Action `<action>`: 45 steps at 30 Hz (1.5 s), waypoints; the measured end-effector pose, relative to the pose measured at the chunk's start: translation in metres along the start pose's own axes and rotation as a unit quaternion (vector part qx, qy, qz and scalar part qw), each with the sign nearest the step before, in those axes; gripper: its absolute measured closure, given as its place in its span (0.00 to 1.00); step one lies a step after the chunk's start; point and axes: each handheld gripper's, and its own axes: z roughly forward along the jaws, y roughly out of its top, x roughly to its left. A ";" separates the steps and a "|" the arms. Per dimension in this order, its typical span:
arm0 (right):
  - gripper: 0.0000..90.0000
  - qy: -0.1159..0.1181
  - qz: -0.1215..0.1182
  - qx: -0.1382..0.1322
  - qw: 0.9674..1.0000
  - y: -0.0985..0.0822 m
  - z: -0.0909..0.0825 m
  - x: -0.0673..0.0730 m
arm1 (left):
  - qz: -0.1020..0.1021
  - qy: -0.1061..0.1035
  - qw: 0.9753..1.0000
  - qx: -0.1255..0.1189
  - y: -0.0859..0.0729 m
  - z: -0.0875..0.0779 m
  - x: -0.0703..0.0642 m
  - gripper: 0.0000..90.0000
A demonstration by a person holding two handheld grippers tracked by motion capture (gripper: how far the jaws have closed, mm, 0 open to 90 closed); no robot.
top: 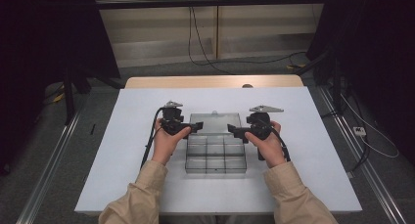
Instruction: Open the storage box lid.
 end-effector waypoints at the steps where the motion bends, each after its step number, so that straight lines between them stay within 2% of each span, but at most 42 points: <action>1: 0.13 -0.003 -0.004 -0.002 1.000 0.000 -0.002 0.000 | 0.003 -0.004 1.000 -0.003 0.000 -0.003 0.000 0.08; 4: 0.13 -0.009 -0.007 -0.003 1.000 -0.001 -0.008 -0.001 | 0.002 -0.010 1.000 -0.018 -0.001 -0.011 -0.002 0.07; 10: 0.12 -0.006 -0.023 -0.008 1.000 -0.005 -0.024 0.000 | 0.025 -0.014 1.000 -0.011 -0.008 -0.025 -0.002 0.06; 14: 0.14 -0.007 -0.038 -0.002 0.999 -0.011 -0.036 -0.001 | 0.036 -0.019 0.999 -0.014 -0.014 -0.035 -0.002 0.06; 18: 0.17 -0.011 -0.048 -0.002 0.999 -0.017 -0.049 -0.003 | 0.037 -0.014 0.999 -0.023 -0.019 -0.046 -0.001 0.06; 24: 0.23 -0.026 -0.049 -0.009 0.998 -0.021 -0.069 -0.012 | 0.054 -0.021 0.998 -0.021 -0.028 -0.058 -0.002 0.06; 28: 0.28 -0.030 -0.039 -0.009 0.999 -0.028 -0.077 -0.019 | 0.063 -0.028 0.997 -0.017 -0.035 -0.065 -0.004 0.06; 37: 0.36 -0.025 -0.040 0.003 0.999 -0.045 -0.090 -0.028 | 0.073 -0.040 0.996 -0.023 -0.046 -0.080 0.001 0.06; 41: 0.45 -0.020 -0.047 0.012 0.999 -0.052 -0.092 -0.031 | 0.075 -0.040 0.996 -0.018 -0.050 -0.083 0.003 0.06; 45: 0.49 -0.019 -0.051 0.012 0.998 -0.055 -0.094 -0.033 | 0.078 -0.038 0.996 -0.016 -0.053 -0.088 0.005 0.06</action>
